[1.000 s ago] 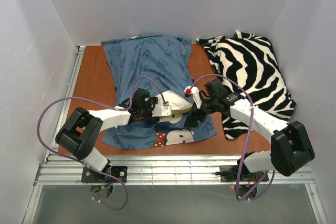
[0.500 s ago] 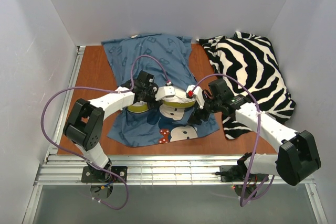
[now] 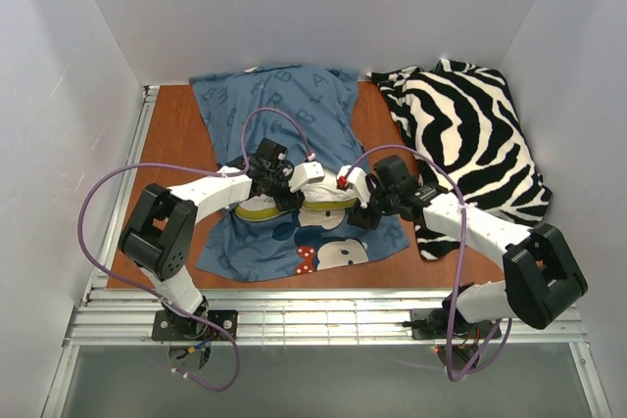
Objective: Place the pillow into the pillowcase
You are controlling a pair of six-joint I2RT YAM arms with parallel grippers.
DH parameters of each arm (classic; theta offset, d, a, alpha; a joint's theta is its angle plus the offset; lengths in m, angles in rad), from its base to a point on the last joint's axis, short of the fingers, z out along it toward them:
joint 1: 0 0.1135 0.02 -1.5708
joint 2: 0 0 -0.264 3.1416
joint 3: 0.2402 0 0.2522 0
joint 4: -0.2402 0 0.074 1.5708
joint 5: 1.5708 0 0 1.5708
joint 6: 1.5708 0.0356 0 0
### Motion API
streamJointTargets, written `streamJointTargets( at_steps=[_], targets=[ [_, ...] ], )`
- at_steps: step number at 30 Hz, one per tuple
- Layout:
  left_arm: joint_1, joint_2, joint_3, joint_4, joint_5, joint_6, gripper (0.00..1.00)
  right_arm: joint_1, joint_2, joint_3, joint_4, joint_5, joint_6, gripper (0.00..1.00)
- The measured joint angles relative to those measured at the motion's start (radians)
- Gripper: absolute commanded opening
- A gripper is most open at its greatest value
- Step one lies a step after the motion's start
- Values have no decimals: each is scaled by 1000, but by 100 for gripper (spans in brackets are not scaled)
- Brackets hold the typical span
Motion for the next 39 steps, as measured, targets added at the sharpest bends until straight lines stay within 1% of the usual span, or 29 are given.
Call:
streamJointTargets(
  at_steps=[1, 4, 7, 11, 12, 16, 18, 19, 20, 21, 22, 25, 26, 32, 36, 37, 39],
  targets=[
    [-2, -3, -11, 17, -8, -9, 52, 4, 6, -11, 13, 19, 17, 45],
    [-14, -23, -47, 66, -37, -24, 53, 5, 29, -33, 50, 68, 71, 43],
    [-43, -33, -70, 107, -88, -25, 54, 4, 62, -59, 79, 95, 114, 43],
    [-85, -33, -100, 175, -168, -12, 56, 4, 100, -100, 84, 106, 134, 43],
    [-96, -33, -106, 187, -186, -6, 63, 4, 104, -105, 80, 106, 135, 43],
    [-132, -24, -127, 238, -261, 25, 63, 4, 107, -108, 77, 106, 136, 42],
    [-148, -3, -132, 266, -297, 30, 58, 4, 107, -108, 76, 106, 135, 41],
    [-154, 8, -132, 279, -315, 31, 40, 4, 107, -108, 76, 106, 135, 40],
    [-156, 19, -132, 291, -327, 26, 31, 4, 107, -108, 75, 106, 134, 39],
    [-157, 29, -129, 297, -336, 23, 24, 4, 108, -108, 73, 106, 133, 39],
    [-155, 36, -118, 294, -340, 14, 12, 4, 109, -108, 71, 106, 130, 39],
    [-138, 56, -46, 230, -306, -21, 0, 4, 113, -111, 62, 106, 117, 39],
    [-129, 60, -26, 207, -288, -32, 0, 4, 113, -114, 58, 106, 112, 38],
    [-28, 117, 188, -78, -63, -103, 0, 5, 65, -154, 41, 111, 76, 38],
    [34, 150, 359, -280, 98, -128, 0, 6, 35, -165, 33, 122, 32, 43],
    [45, 159, 401, -320, 139, -127, 0, 6, 10, -170, 32, 126, 19, 48],
    [65, 169, 447, -373, 201, -126, 0, 6, -70, -185, 35, 130, -15, 53]
  ],
)
